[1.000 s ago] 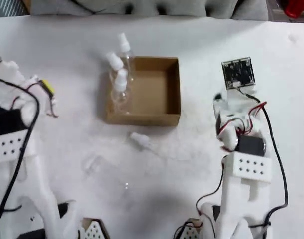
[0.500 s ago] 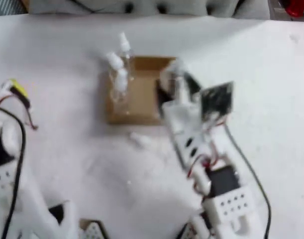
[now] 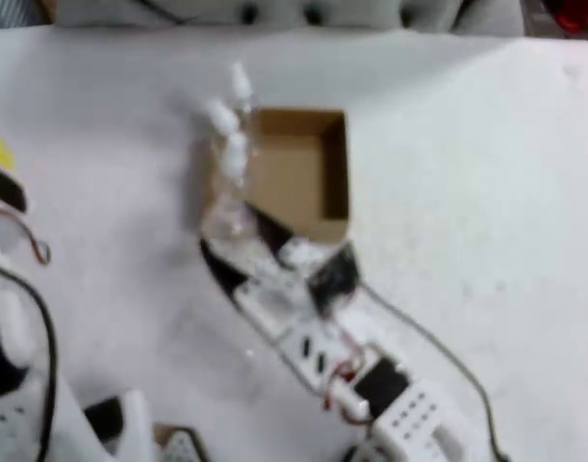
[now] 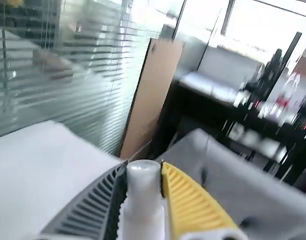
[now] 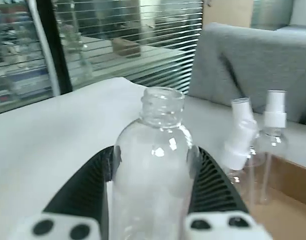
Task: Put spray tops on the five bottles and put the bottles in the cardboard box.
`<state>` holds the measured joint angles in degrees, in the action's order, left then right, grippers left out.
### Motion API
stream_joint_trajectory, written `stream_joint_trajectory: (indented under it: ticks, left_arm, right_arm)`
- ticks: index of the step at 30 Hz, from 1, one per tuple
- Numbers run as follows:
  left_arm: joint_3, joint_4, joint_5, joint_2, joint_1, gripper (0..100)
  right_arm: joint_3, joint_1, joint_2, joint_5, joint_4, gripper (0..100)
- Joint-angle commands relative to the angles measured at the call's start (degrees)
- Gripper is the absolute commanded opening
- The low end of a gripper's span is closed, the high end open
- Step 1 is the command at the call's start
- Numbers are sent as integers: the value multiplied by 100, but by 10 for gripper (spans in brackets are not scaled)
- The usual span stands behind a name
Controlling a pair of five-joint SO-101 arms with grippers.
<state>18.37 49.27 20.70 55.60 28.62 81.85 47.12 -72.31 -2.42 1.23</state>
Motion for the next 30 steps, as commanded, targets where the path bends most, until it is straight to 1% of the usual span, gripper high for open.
stream_joint_trajectory:
  ticks: [1, 5, 10, 11, 13, 15, 21, 22, 25, 30]
  left_arm:
    - [-747, -229, 615, 101, -101, 24]
    - [-1178, -202, 862, 101, -822, 24]
    - [-1292, 44, 818, 101, -1991, 24]
    - [-1284, 88, 818, 75, -2211, 24]
    - [-1380, 185, 818, -75, -2536, 24]
    - [-1609, 360, 826, -259, -2659, 24]
    - [-2382, 1363, 774, -418, -2703, 24]
    - [-2558, 1582, 642, -382, -2730, 24]
    - [-2866, 2136, 132, -295, -3143, 24]
    - [-2857, 2312, 88, -259, -3240, 24]
  right_arm:
    - [79, 374, -286, -44, 233, 15]
    - [316, 549, -514, -44, 242, 15]
    - [712, 567, -804, -26, 215, 15]
    - [782, 567, -840, 26, 215, 15]
    - [888, 567, -848, 396, 215, 15]
    - [941, 576, -875, 615, 215, 15]
    - [949, 655, -848, 633, 207, 15]
    - [958, 699, -848, 633, 207, 15]
    - [1002, 848, -848, 677, 207, 15]
    - [1037, 998, -848, 677, 207, 15]
